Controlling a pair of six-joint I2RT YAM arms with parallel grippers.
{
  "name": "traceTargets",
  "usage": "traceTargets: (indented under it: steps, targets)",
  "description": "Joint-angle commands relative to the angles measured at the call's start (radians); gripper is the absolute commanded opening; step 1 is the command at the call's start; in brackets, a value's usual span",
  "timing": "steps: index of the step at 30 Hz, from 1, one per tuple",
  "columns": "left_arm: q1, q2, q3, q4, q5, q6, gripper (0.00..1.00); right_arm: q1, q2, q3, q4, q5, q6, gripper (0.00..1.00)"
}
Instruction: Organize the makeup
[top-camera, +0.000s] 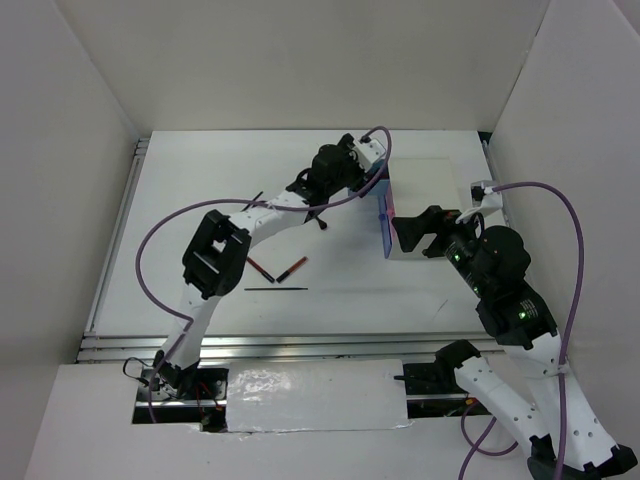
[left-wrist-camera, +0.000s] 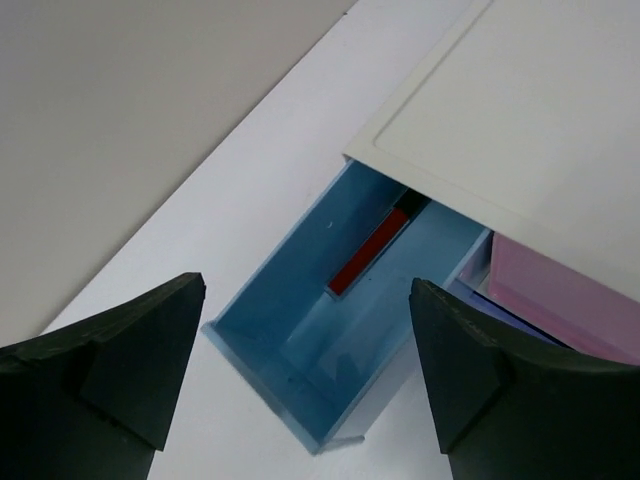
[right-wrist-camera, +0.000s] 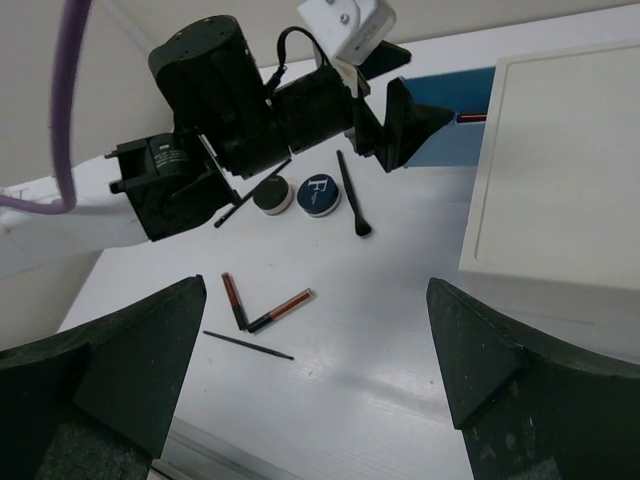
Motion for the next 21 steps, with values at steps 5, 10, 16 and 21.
traceTargets:
  steps: [5,10,16,21]
  targets:
    - [0.0,-0.272,-0.039,-0.034,-0.322,-0.169,0.99,0.005,-0.001,0.006,0.043,0.008,-0.011,1.0]
    - [0.0,-0.471,-0.136,-0.311,-0.536,-0.41,0.99,0.007,-0.001,0.009,0.041,0.004,-0.013,1.0]
    - [0.048,-0.646,-0.316,-0.772,-0.778,-0.897,0.99,0.007,0.016,0.017,0.029,-0.004,-0.013,1.0]
    - [0.127,-0.761,-0.588,-0.81,-0.705,-1.196,0.99,0.005,0.023,0.015,0.032,-0.012,-0.01,1.0]
